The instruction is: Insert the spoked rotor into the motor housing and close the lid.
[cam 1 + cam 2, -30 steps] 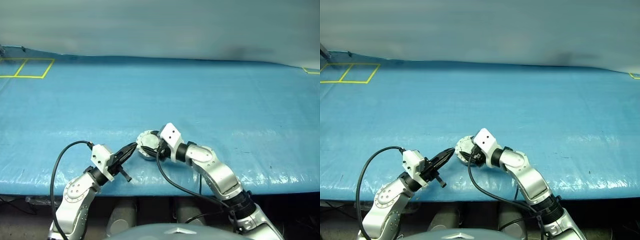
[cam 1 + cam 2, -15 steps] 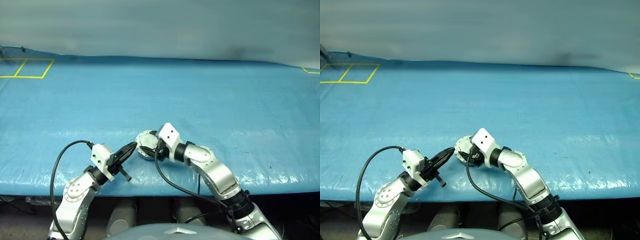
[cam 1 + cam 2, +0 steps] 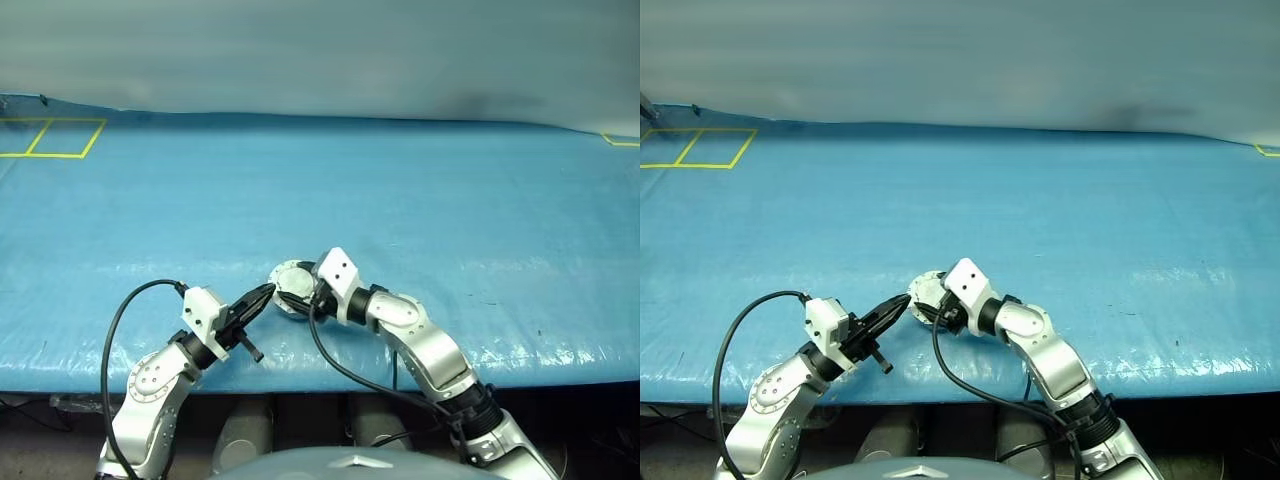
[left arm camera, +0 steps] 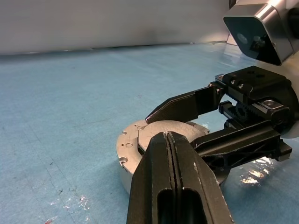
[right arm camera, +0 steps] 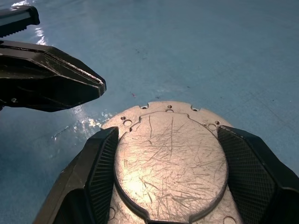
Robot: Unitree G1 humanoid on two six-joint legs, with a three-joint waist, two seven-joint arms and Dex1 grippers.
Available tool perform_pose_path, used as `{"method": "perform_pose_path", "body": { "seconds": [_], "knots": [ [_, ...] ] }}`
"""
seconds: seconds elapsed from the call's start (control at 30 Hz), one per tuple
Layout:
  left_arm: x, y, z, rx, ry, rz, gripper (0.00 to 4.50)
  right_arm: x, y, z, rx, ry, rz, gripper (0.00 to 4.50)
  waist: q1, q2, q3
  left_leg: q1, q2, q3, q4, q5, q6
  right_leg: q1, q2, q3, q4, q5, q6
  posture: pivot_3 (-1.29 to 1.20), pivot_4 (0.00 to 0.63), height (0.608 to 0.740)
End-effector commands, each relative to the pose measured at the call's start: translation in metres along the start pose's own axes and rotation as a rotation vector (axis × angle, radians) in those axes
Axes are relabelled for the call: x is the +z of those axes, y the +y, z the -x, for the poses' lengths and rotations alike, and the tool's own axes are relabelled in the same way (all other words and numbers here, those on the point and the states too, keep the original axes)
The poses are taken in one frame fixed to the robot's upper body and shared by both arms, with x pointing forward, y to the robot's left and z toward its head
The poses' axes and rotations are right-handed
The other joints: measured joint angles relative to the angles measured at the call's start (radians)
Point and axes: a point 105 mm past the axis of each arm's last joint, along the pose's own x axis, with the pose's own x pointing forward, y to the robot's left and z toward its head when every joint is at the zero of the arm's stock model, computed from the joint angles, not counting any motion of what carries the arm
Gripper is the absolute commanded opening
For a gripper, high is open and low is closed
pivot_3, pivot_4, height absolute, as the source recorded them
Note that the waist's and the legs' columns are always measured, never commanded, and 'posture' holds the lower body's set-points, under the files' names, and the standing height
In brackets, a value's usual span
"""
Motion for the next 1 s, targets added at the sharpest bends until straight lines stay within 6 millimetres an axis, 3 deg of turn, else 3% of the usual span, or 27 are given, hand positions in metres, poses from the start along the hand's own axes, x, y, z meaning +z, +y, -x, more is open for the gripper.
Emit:
{"method": "perform_pose_path", "body": {
  "seconds": [0.03,0.6,0.83,1.0],
  "knots": [
    [0.004,-0.0026,-0.0026,-0.014,-0.022,0.003,0.0,-0.0127,0.0003,0.0038,0.033,0.059,-0.013,3.04,0.001,0.0,0.0,0.0,0.0,0.0,0.0,0.0,0.0,0.0,0.0,0.0,0.0,0.0,0.0,0.0,0.15,0.74],
    [0.0022,-0.0051,-0.0046,-0.033,-0.018,0.01,0.0,-0.0217,-0.0019,0.0072,0.072,0.088,-0.006,3.04,0.008,0.0,-0.001,0.0,0.0,0.0,-0.002,0.0,0.0,0.0,0.0,0.0,-0.003,0.0,0.0,0.0,0.15,0.74],
    [0.0021,-0.0062,-0.0055,-0.042,-0.018,0.011,0.0,-0.0154,-0.0049,0.0069,0.06,0.042,0.016,3.04,0.008,0.0,-0.001,0.0,0.0,0.0,-0.002,0.0,0.0,0.0,0.0,0.0,-0.003,0.0,0.0,0.0,0.15,0.74],
    [0.0018,-0.0067,-0.0061,-0.047,-0.014,0.014,0.0,-0.0171,-0.0025,0.0075,0.075,0.049,-0.059,3.04,0.008,0.0,-0.001,0.0,0.0,0.0,-0.002,0.0,0.0,0.0,0.0,0.0,-0.003,0.0,0.0,0.0,0.15,0.74]
  ]
}}
